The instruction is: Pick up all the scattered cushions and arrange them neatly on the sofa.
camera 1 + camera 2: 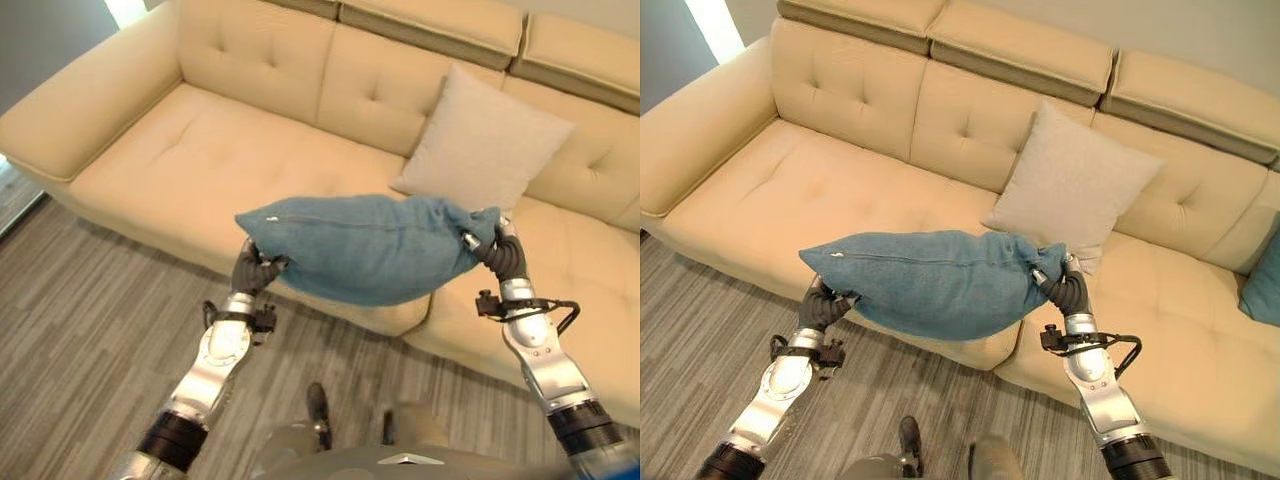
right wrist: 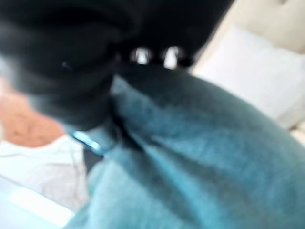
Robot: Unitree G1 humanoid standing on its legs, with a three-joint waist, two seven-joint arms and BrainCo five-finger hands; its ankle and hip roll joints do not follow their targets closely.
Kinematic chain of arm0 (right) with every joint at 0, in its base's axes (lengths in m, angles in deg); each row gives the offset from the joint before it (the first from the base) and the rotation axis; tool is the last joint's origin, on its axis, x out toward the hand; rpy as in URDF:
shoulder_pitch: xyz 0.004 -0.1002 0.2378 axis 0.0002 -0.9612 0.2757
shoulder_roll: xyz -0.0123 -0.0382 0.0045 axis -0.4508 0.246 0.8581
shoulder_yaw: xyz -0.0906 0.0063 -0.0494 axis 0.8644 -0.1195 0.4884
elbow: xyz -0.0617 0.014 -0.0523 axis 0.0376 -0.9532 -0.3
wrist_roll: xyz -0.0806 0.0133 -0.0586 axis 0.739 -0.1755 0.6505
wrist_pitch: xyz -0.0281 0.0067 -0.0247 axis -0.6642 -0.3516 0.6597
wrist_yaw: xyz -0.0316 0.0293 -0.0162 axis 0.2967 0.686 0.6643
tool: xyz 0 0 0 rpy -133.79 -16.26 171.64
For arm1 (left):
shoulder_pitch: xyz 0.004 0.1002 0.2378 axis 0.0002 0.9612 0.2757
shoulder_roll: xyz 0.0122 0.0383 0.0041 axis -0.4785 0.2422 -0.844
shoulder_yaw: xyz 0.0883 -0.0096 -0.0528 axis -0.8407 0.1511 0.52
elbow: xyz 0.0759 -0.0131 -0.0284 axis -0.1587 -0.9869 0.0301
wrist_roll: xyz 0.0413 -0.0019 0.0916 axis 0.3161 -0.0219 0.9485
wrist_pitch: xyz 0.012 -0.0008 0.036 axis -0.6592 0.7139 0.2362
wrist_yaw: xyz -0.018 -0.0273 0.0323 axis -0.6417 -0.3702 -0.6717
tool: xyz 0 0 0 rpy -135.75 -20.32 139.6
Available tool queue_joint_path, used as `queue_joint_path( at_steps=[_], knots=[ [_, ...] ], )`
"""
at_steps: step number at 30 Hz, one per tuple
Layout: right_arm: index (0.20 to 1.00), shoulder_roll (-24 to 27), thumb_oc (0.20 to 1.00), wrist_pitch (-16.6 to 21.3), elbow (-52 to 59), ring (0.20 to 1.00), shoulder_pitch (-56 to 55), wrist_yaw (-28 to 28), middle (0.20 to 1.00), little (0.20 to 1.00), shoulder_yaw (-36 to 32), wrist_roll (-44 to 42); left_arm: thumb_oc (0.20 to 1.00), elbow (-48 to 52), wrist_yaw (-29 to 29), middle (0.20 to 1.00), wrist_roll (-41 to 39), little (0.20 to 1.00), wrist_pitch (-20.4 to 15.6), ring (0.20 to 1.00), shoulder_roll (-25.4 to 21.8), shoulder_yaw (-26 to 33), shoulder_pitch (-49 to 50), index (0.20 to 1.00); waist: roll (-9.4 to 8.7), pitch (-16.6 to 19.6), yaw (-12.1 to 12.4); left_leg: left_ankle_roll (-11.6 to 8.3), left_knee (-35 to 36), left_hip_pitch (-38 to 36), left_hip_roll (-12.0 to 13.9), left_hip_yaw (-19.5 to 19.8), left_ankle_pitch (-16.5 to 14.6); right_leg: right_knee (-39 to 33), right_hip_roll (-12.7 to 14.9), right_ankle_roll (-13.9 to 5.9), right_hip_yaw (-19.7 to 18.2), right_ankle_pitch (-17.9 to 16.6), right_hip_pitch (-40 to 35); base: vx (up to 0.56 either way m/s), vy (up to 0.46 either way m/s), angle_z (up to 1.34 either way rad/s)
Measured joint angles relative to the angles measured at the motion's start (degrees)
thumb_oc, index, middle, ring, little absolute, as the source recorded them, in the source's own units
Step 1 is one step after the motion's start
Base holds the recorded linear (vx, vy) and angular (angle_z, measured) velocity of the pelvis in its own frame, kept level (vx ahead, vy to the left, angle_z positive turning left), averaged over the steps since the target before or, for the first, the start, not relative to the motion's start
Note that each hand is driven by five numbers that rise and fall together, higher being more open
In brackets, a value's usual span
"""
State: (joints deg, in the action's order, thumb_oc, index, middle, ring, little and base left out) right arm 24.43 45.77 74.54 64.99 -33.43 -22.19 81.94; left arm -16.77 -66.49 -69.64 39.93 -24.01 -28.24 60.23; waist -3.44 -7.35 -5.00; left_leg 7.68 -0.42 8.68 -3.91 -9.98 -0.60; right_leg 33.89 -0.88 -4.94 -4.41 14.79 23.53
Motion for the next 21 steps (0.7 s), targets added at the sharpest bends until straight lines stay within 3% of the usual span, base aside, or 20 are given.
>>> queue_joint_path(
  at_steps=[1, 2, 4, 5, 7, 10, 12, 14, 15, 17, 19, 21],
  knots=[
    [0.200, 0.08, 0.200, 0.17, -0.21, 0.200, -0.02, -0.07, 0.200, 0.200, -0.24, -0.07, 0.200, -0.60, 0.01, 0.200, 0.00, 0.200, 0.00, 0.200, 0.56, 0.23, -0.56, 0.200, 0.77, -0.65, -0.21, -0.46, -0.13, 0.14, 0.35, 1.59, -0.19, -2.95, -2.71, 0.22, -0.83, 0.21, 1.49, 0.23, -0.034, 0.46],
    [0.200, -0.01, 0.200, 0.07, -0.25, 0.200, -0.40, -0.05, 0.200, 0.200, -0.55, -0.41, 0.200, -0.83, 0.02, 0.200, -0.03, 0.200, 0.16, 0.200, 0.35, 0.18, -1.00, 0.200, 1.09, -0.68, -1.83, -0.81, 0.22, 0.14, 0.45, 2.35, 0.53, -8.07, -3.45, 0.01, -1.36, -0.98, 1.31, 0.22, -0.040, 1.03],
    [0.200, 0.00, 0.200, 0.05, -0.81, 0.200, -2.24, 0.04, 0.200, 0.200, -1.29, -1.07, 0.200, -0.98, -0.19, 0.200, 1.78, 0.200, 0.76, 0.200, 0.48, -1.56, -1.10, 0.200, -0.36, -0.15, -3.38, -0.82, 1.56, -1.70, -2.46, 7.01, 0.05, -20.78, -3.39, 0.03, -3.32, -8.51, 2.06, 0.26, -0.078, 1.36],
    [0.200, -0.01, 0.200, 0.05, -0.85, 0.200, -3.18, -0.16, 0.200, 0.200, -1.83, -1.07, 0.200, -0.99, -0.46, 0.200, 1.99, 0.200, 1.01, 0.200, 0.96, -2.14, -0.63, 0.200, -0.62, -0.04, -3.52, -1.24, 2.01, -2.47, -3.40, 8.98, -0.32, -22.76, -2.68, 0.72, -3.61, -10.73, 1.14, 0.29, -0.125, 1.29],
    [0.200, -0.01, 0.200, 0.05, -2.04, 0.200, -5.68, -0.42, 0.200, 0.200, -3.31, -1.56, 0.200, -0.98, -0.82, 0.200, 2.07, 0.200, 1.31, 0.200, 1.60, -4.38, 0.32, 0.200, -0.30, 0.36, -3.68, -2.29, 2.23, -4.67, -3.91, 13.57, -1.50, -25.27, -1.92, 2.70, -3.27, -18.97, -2.72, 0.22, -0.111, 1.22],
    [0.200, 0.52, 0.200, 0.01, -2.68, 0.200, -7.18, -0.81, 0.200, 0.200, -3.93, -1.91, 0.200, -0.89, -2.48, 0.200, 2.04, 0.200, 1.77, 0.200, 1.62, -5.13, 0.64, 0.200, 0.57, 0.72, -3.57, -6.47, -4.50, -2.77, -1.53, 13.10, -4.75, -26.34, -2.14, 7.34, 1.65, -17.54, -5.55, 0.18, -0.101, 1.01],
    [0.200, 0.87, 0.200, 0.04, -2.78, 0.200, -7.07, -0.64, 0.200, 0.200, -4.15, -2.27, 0.200, -0.93, -2.92, 0.200, 2.03, 0.200, 2.14, 0.200, 1.51, -5.20, 0.12, 0.200, 0.18, 0.71, -4.79, -9.61, -15.19, 2.49, -0.18, 7.81, -6.63, -28.56, -1.26, 8.24, 4.76, -17.56, -8.30, 0.18, -0.056, 0.83],
    [0.200, 1.15, 0.200, 0.06, -2.84, 0.200, -6.84, -0.48, 0.200, 0.200, -4.41, -2.38, 0.200, -0.98, -3.12, 0.200, 2.00, 0.200, 2.17, 0.200, 1.40, -5.74, 0.20, 0.200, -0.31, 0.60, -4.95, -9.87, -18.77, 4.18, 2.78, 0.79, -7.38, -30.31, -1.15, 9.21, 5.80, -16.38, -10.93, 0.17, -0.016, 0.47],
    [0.200, 1.14, 0.200, 0.05, -2.83, 0.200, -6.55, -0.39, 0.200, 0.200, -5.16, -2.56, 0.200, -0.96, -3.64, 0.200, 2.00, 0.200, 2.16, 0.200, 1.64, -5.92, 0.32, 0.200, -1.14, 0.44, -4.47, -9.75, -16.42, 4.57, 5.27, -3.70, -7.28, -32.38, -0.86, 9.03, 6.25, -16.51, -13.17, 0.24, -0.025, 0.21],
    [0.200, 1.09, 0.200, 0.10, -2.94, 0.200, -4.93, 0.14, 0.200, 0.200, -6.02, -2.57, 0.200, -1.08, -4.77, 0.200, 2.07, 0.200, 2.36, 0.200, 1.68, -6.17, 0.37, 0.200, -1.36, 0.70, -4.13, -10.80, -8.52, 5.68, 7.91, -2.70, -5.73, -33.90, -0.90, 8.54, 6.05, -15.22, -15.98, 0.39, -0.009, 0.03],
    [0.200, 1.06, 0.200, 0.03, -3.53, 0.200, -4.51, 0.76, 0.200, 0.200, -6.39, -2.58, 0.200, -1.12, -5.05, 0.200, 2.06, 0.200, 2.48, 0.200, 2.24, -6.07, -0.50, 0.200, -1.86, 0.91, -3.69, -11.85, -2.71, 7.33, 8.48, -1.95, -2.04, -34.99, -1.24, 8.72, 5.91, -15.03, -16.83, 0.29, 0.049, -0.07],
    [0.200, 1.06, 0.200, -0.13, -3.54, 0.200, -3.70, 0.90, 0.200, 0.200, -6.13, -2.54, 0.200, -1.12, -4.98, 0.200, 2.03, 0.200, 2.59, 0.200, 2.33, -5.95, -0.25, 0.200, -1.86, 0.89, -2.91, -11.47, -1.68, 8.72, 9.73, -1.47, 0.70, -35.27, -2.38, 8.82, 4.99, -15.01, -18.23, 0.29, 0.115, -0.35]
  ],
)
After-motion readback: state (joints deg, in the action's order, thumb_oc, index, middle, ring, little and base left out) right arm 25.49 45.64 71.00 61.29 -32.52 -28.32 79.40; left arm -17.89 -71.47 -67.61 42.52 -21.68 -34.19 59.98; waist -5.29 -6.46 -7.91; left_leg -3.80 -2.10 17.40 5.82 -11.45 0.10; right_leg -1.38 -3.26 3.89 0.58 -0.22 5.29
